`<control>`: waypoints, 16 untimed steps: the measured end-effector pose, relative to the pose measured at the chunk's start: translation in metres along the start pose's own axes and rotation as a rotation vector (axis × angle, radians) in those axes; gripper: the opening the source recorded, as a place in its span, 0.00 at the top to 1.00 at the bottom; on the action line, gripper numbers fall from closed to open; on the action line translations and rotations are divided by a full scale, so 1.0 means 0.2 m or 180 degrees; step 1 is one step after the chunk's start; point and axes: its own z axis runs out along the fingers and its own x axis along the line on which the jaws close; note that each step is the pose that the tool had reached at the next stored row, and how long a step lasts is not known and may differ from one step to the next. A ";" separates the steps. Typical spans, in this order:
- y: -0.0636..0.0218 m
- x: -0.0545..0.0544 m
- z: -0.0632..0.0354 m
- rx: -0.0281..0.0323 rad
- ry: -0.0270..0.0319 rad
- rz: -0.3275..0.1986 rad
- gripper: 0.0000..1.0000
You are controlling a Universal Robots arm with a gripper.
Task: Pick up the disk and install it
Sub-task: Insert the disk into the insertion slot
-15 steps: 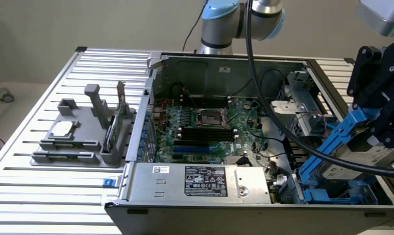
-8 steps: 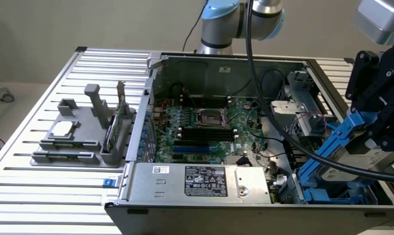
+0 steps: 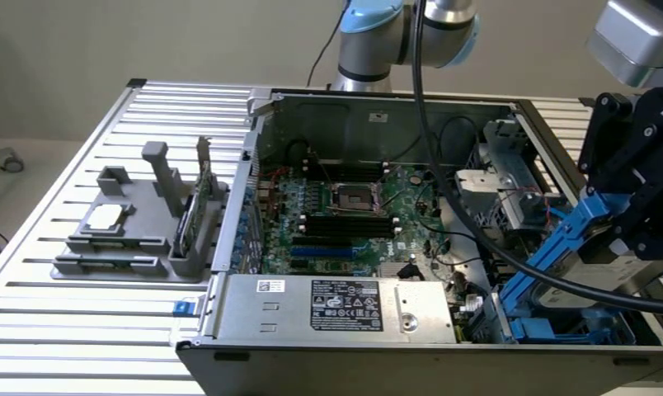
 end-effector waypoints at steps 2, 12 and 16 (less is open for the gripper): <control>0.000 0.00 0.007 0.0000 0.0000 0.0000 0.67; -0.001 0.00 0.055 0.0000 -0.0021 0.0000 0.67; -0.001 0.00 0.073 0.0001 -0.0049 -0.0001 0.67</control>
